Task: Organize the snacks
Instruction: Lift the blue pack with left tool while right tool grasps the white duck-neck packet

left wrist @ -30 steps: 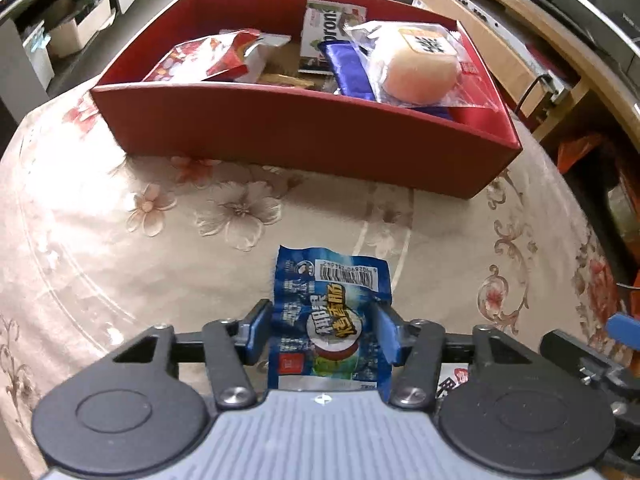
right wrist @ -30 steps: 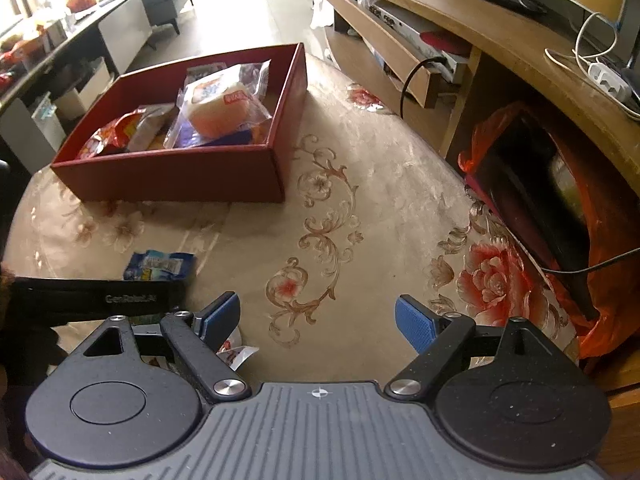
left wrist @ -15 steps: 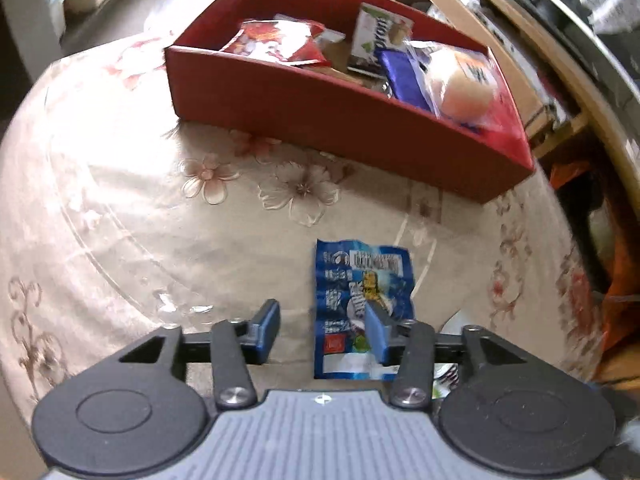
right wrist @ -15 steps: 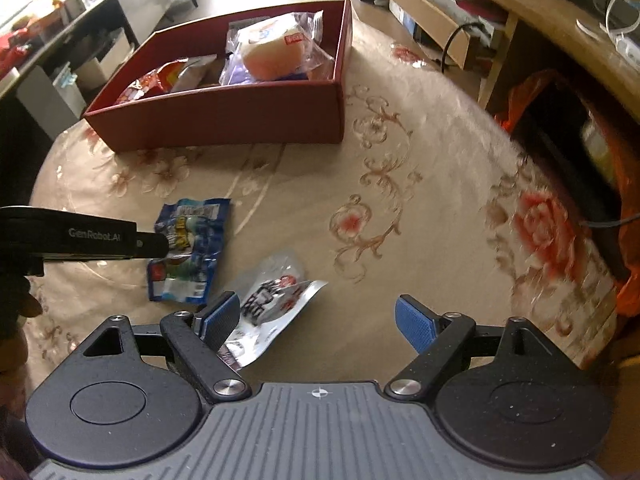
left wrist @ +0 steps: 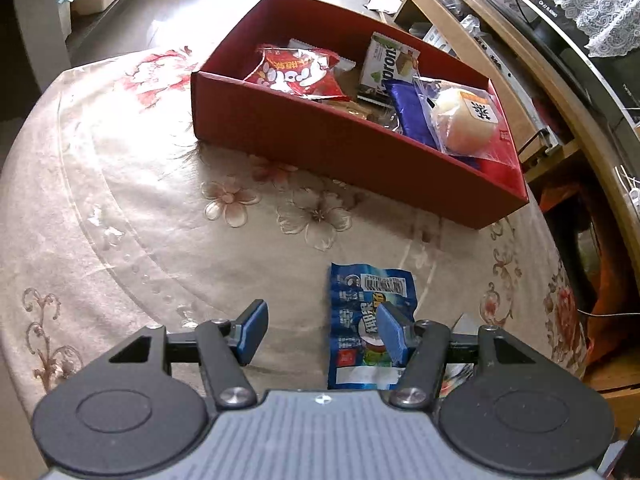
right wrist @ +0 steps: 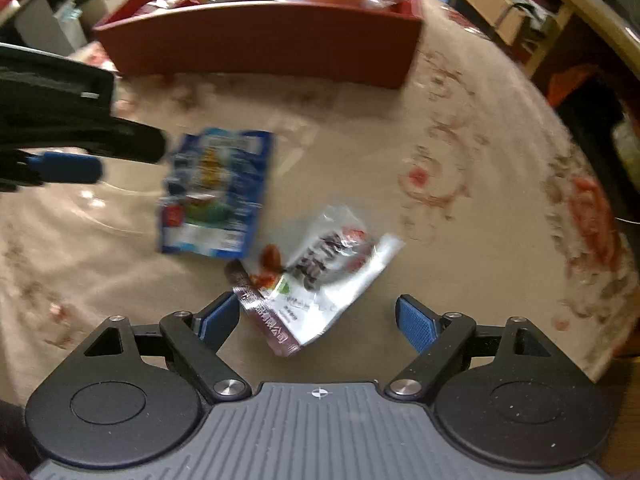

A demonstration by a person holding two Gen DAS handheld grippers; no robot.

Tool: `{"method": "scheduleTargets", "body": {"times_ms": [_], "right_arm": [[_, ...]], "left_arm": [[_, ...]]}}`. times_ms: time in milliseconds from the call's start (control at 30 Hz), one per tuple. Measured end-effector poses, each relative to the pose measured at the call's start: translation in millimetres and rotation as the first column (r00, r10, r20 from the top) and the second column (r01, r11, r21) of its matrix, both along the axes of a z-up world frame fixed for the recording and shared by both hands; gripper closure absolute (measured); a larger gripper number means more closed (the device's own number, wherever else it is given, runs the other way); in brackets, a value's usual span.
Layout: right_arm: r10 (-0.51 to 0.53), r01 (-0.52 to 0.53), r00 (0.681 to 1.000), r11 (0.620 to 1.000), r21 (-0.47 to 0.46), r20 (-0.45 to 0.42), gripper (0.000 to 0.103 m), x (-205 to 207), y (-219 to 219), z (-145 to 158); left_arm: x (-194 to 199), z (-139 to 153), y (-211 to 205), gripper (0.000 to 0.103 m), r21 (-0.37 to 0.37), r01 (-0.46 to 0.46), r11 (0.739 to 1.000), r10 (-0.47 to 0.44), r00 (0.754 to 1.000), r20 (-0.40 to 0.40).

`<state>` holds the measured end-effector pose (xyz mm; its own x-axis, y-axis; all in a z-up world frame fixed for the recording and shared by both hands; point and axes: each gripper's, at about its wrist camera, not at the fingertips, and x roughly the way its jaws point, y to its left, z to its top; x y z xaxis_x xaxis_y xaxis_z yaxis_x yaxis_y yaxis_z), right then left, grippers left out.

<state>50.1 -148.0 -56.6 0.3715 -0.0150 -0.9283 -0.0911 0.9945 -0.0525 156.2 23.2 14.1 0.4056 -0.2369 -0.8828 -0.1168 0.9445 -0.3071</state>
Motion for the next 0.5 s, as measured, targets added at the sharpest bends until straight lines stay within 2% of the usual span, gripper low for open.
{"method": "scheduleTargets", "body": {"times_ms": [100,267,400,500], "right_arm": [[-0.075,0.075,0.997,0.997,-0.026,0.014,0.014,-2,-24,1],[-0.144,0.144,0.989,0.990,-0.005,0.028,0.014,-13,-54,8],[-0.177,0.171,0.982,0.981,0.088,0.071,0.014,-11,-64,20],[-0.189,0.181,0.980,0.976,0.123,0.060,0.014,6,-57,18]], "left_arm": [[-2,1,-2,0.043,0.000,0.015,1.000,-0.015,1.000,0.002],[-2,-2,-1,0.043,0.009,0.021,1.000,-0.021,1.000,-0.005],[-1,-3,-2,0.043,-0.003,0.015,1.000,-0.015,1.000,-0.012],[-1,-4,-5,0.043,-0.005,0.017,1.000,-0.017,1.000,-0.017]]}}
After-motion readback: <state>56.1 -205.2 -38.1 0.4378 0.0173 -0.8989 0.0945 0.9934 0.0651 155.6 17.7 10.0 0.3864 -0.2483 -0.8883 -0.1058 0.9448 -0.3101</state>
